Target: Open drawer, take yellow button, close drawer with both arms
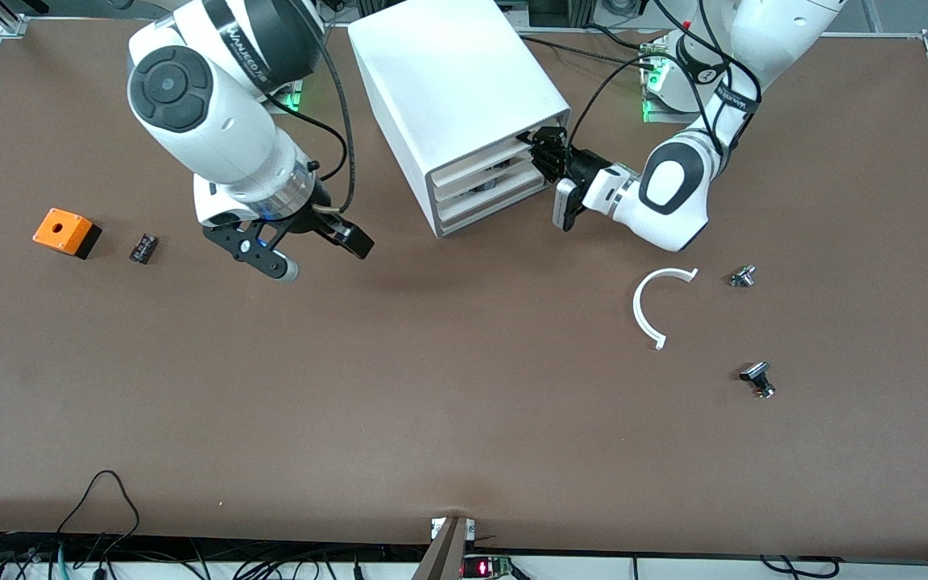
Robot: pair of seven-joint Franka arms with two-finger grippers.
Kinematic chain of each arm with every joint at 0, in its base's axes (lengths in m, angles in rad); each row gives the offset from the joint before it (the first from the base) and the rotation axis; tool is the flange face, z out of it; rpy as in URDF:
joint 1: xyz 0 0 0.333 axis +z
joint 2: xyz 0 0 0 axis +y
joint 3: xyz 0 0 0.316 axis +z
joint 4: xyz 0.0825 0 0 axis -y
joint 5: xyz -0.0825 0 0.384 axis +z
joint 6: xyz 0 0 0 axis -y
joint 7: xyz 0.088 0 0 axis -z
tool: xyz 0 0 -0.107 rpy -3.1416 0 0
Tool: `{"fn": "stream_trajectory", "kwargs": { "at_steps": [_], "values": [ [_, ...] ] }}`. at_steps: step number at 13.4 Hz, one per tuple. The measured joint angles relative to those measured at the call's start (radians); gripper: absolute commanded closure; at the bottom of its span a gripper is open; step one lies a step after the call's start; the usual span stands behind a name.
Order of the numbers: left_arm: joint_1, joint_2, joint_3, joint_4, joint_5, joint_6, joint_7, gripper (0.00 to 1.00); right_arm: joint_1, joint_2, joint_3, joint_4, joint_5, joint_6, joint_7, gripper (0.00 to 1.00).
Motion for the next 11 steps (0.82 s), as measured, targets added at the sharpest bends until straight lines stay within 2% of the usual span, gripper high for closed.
{"fn": "stream_trajectory", "kwargs": {
  "at_steps": [4,7,8,9,10,11],
  "values": [
    [0.103,0.058,0.011,0.133,0.116,-0.015,-0.017,1.00,0.065,0.055,0.001,0.061,0.000,0.040,0.204,0.00],
    [0.155,0.141,0.013,0.236,0.144,-0.044,-0.021,1.00,0.117,0.084,0.002,0.071,0.000,0.084,0.392,0.00],
    [0.159,0.164,0.015,0.261,0.145,-0.046,-0.021,0.69,0.134,0.095,0.002,0.073,0.000,0.100,0.447,0.00],
    [0.159,0.181,0.017,0.281,0.145,-0.048,-0.022,0.07,0.154,0.107,0.002,0.080,0.000,0.111,0.495,0.00],
    [0.158,0.191,0.018,0.294,0.145,-0.039,-0.021,0.00,0.175,0.122,0.002,0.094,-0.001,0.116,0.536,0.00],
    [0.158,0.197,0.018,0.302,0.145,-0.023,-0.020,0.00,0.199,0.142,0.001,0.118,-0.004,0.120,0.580,0.00]
  ]
}}
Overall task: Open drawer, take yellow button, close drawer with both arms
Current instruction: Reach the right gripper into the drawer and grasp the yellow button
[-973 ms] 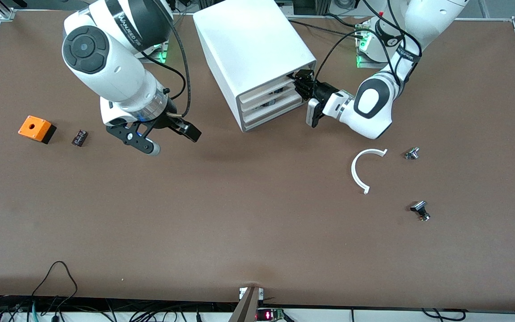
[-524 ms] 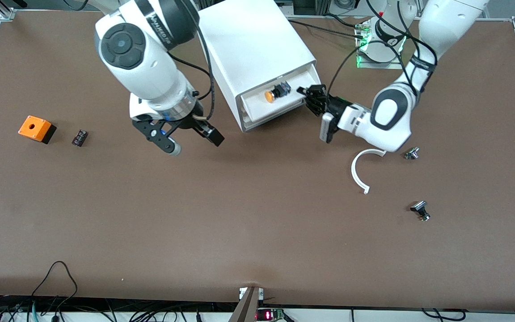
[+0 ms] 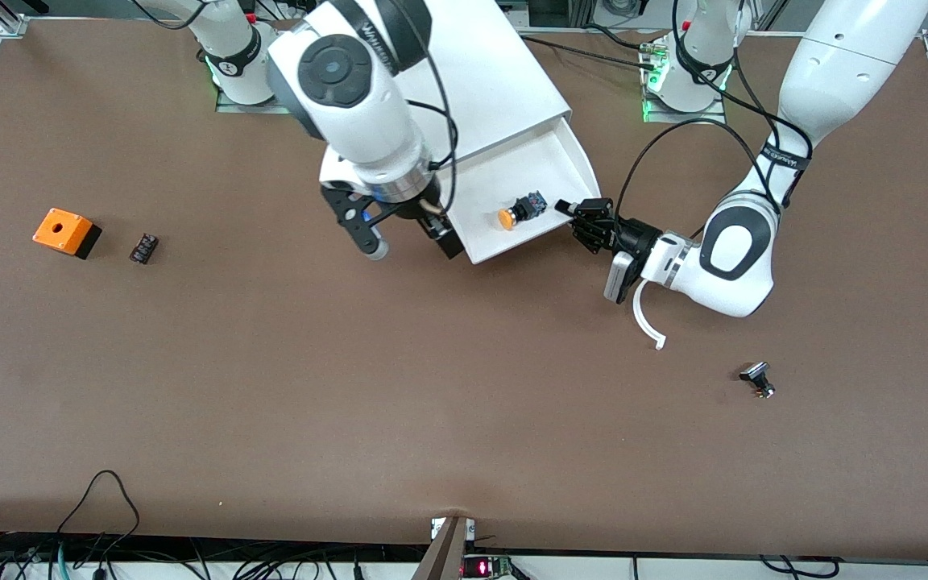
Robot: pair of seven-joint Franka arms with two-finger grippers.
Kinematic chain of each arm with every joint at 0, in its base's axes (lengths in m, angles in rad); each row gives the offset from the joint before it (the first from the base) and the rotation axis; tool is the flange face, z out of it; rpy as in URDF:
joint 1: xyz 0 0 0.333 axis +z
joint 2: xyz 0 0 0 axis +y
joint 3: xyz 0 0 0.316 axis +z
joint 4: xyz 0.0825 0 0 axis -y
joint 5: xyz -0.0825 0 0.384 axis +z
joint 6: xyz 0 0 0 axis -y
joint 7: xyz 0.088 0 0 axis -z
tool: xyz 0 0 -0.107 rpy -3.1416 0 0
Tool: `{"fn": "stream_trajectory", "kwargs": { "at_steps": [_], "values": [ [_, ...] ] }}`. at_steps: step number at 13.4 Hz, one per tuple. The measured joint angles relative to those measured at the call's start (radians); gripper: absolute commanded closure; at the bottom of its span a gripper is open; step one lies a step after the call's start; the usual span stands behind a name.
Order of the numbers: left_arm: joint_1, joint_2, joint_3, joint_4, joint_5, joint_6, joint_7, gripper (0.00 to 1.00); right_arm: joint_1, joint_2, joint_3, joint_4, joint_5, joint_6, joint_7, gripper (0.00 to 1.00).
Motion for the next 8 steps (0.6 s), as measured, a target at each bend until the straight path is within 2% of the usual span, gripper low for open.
{"fn": "stream_trajectory", "kwargs": {
  "at_steps": [3,8],
  "values": [
    [0.000,0.001,0.002,0.016,0.038,0.020,-0.060,0.00,0.062,0.063,-0.001,0.084,-0.017,0.010,0.140,0.00],
    [0.001,-0.078,0.003,0.159,0.199,-0.043,-0.425,0.00,0.143,0.151,-0.002,0.107,-0.023,0.100,0.332,0.00]
  ]
}}
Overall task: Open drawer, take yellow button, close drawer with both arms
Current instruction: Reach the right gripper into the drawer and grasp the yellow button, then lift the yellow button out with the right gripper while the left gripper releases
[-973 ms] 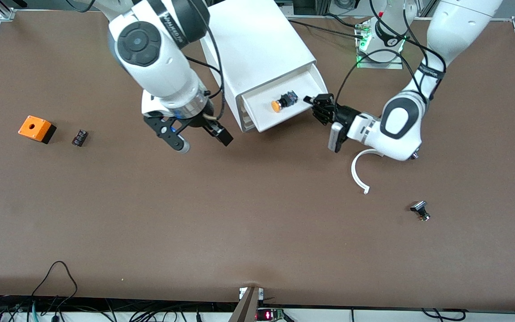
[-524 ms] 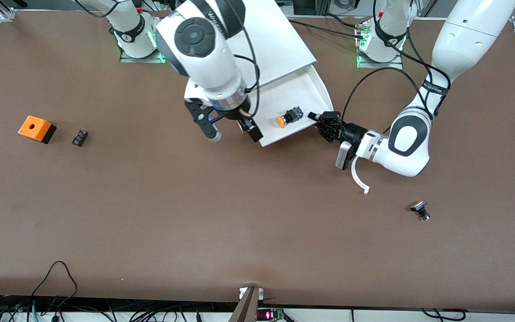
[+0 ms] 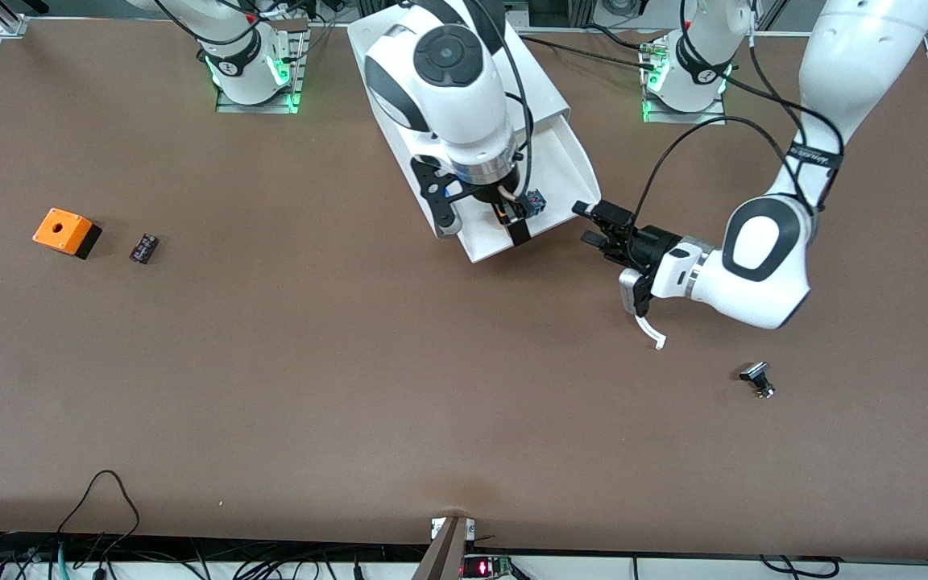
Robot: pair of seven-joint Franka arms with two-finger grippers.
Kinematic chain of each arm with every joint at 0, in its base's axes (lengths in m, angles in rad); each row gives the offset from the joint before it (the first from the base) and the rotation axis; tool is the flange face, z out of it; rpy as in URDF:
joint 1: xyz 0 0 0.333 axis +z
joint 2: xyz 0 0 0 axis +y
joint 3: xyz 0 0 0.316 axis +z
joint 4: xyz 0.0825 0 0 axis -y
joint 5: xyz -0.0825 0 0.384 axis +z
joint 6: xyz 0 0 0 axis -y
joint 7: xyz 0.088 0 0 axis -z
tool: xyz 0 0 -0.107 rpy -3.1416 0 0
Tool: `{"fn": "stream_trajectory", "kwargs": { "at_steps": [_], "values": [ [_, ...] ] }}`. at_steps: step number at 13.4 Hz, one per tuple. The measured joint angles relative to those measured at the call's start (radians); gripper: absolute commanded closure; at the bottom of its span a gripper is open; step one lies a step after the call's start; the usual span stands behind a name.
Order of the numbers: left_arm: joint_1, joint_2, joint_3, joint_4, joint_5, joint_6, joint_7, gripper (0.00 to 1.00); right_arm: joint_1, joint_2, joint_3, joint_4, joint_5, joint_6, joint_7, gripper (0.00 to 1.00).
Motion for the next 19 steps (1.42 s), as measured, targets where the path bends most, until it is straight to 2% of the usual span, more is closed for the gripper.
{"fn": "stream_trajectory", "kwargs": {
  "at_steps": [3,6,7,8,9,10,12,14,16,19],
  "values": [
    [0.001,-0.059,0.002,0.106,0.156,-0.053,-0.197,0.00,0.024,0.044,-0.001,0.001,-0.001,0.014,0.040,0.00],
    [0.002,-0.084,0.002,0.220,0.364,-0.088,-0.369,0.00,0.052,0.072,-0.001,0.002,-0.001,0.022,0.072,0.02],
    [0.001,-0.086,0.000,0.253,0.430,-0.090,-0.396,0.00,0.058,0.077,-0.001,0.002,-0.001,0.028,0.080,0.18],
    [-0.002,-0.087,-0.001,0.289,0.499,-0.090,-0.414,0.00,0.061,0.080,-0.001,0.003,-0.001,0.029,0.082,0.41],
    [-0.007,-0.089,-0.003,0.324,0.565,-0.092,-0.446,0.00,0.061,0.080,-0.001,0.004,-0.001,0.029,0.082,0.59],
    [-0.013,-0.092,-0.003,0.349,0.619,-0.099,-0.483,0.00,0.061,0.080,-0.001,0.007,-0.001,0.029,0.082,0.70],
    [-0.020,-0.090,-0.004,0.360,0.697,-0.114,-0.520,0.00,0.061,0.080,-0.002,0.013,-0.001,0.028,0.082,0.85],
    [-0.022,-0.081,-0.004,0.361,0.725,-0.162,-0.550,0.00,0.061,0.080,-0.002,0.016,-0.001,0.028,0.082,0.95],
    [-0.028,-0.080,-0.005,0.364,0.742,-0.221,-0.626,0.00,0.061,0.079,-0.002,0.021,-0.001,0.026,0.082,0.97],
    [-0.070,-0.080,-0.009,0.366,0.744,-0.236,-0.760,0.00,0.061,0.075,-0.002,0.040,-0.001,-0.011,0.074,0.97]
  ]
}}
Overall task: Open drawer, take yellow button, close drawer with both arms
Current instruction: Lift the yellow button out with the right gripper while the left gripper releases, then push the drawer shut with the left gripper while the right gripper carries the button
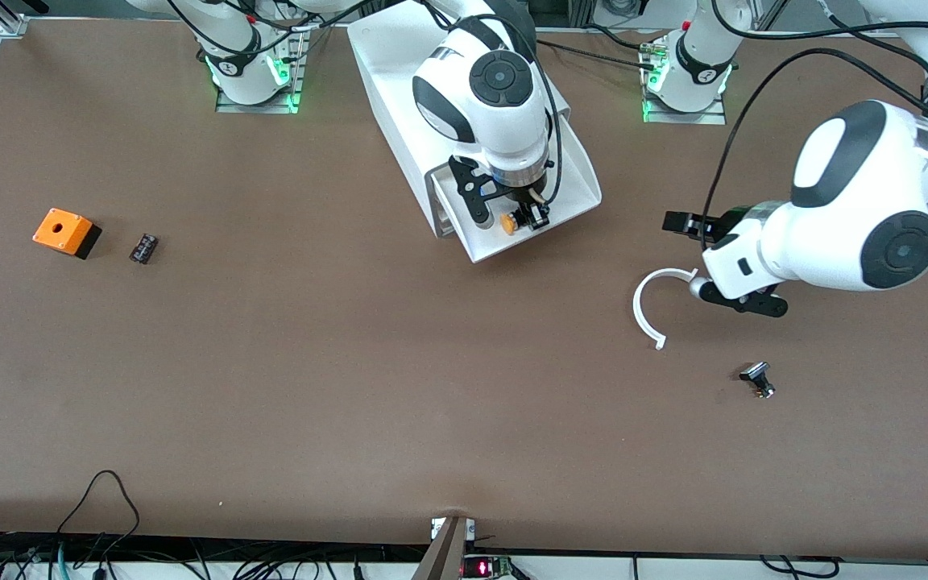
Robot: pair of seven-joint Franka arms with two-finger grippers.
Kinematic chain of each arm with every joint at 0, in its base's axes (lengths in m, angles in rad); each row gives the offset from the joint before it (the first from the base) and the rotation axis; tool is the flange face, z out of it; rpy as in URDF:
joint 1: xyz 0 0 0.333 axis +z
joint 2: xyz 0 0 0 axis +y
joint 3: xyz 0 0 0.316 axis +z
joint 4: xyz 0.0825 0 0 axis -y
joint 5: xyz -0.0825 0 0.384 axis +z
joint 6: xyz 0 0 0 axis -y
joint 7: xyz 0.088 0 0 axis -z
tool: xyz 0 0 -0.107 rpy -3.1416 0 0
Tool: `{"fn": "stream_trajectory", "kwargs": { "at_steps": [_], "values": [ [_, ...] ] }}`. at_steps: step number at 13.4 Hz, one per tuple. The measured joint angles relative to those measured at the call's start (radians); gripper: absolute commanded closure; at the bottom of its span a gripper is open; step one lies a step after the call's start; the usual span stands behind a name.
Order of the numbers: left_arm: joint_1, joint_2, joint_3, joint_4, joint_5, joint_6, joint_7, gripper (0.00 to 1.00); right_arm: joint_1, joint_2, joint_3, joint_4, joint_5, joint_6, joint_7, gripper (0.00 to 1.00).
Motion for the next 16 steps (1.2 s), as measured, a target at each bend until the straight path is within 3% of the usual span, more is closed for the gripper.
{"fn": "stream_trajectory", "kwargs": {
  "at_steps": [5,11,13,16],
  "values": [
    [-0.083,0.025,0.001,-0.001,0.003,-0.003,-0.303,0.00,-0.084,-0.108,-0.010,0.035,0.000,-0.144,-0.281,0.97],
    [0.002,0.163,0.024,0.097,0.005,0.030,-0.117,0.04,-0.296,-0.177,-0.025,0.031,0.004,-0.356,-0.979,0.97],
    [-0.014,0.175,0.021,0.103,0.005,0.089,-0.181,0.01,-0.346,-0.192,-0.062,-0.004,0.004,-0.368,-1.195,0.97],
    [-0.079,0.179,0.005,0.071,0.005,0.214,-0.379,0.01,-0.364,-0.241,-0.176,-0.133,0.004,-0.319,-1.487,0.97]
  ]
}}
